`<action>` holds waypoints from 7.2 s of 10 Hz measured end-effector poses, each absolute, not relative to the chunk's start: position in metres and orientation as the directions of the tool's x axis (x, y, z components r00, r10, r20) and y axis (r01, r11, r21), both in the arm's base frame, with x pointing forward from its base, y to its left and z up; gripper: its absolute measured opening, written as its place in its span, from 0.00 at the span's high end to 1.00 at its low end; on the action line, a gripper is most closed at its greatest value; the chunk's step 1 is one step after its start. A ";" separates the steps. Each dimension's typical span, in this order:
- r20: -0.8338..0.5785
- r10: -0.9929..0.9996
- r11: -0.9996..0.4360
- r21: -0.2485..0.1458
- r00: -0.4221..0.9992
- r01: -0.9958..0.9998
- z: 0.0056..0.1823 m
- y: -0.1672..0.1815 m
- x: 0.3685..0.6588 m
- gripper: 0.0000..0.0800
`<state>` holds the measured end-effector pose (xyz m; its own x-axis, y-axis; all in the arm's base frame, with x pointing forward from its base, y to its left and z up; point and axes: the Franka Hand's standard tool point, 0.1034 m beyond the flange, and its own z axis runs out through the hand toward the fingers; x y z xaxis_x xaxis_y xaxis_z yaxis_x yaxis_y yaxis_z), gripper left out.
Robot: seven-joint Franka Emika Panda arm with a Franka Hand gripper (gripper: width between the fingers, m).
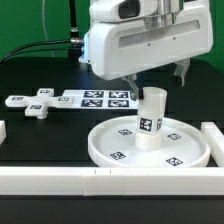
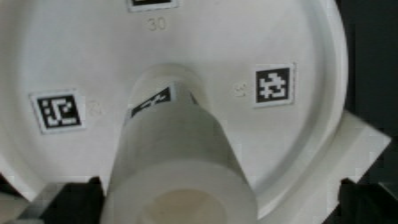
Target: Assemble round table
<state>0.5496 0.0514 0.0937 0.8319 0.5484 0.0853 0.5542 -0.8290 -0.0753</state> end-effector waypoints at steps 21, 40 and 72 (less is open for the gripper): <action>-0.002 0.973 0.229 0.034 -0.229 0.973 0.082 0.035 0.567 0.19; 0.018 0.418 -0.907 -0.048 0.908 0.419 0.079 0.036 0.561 0.48; 0.065 -0.107 -0.976 -0.195 0.992 -0.092 0.083 0.035 0.575 0.19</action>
Offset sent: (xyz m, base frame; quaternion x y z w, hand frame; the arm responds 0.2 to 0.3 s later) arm 0.0150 0.0213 0.0050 -0.0197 -0.0218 -0.1767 0.9838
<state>0.5751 0.0346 0.0826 0.9921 -0.1070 0.0654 -0.0925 -0.9764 -0.1951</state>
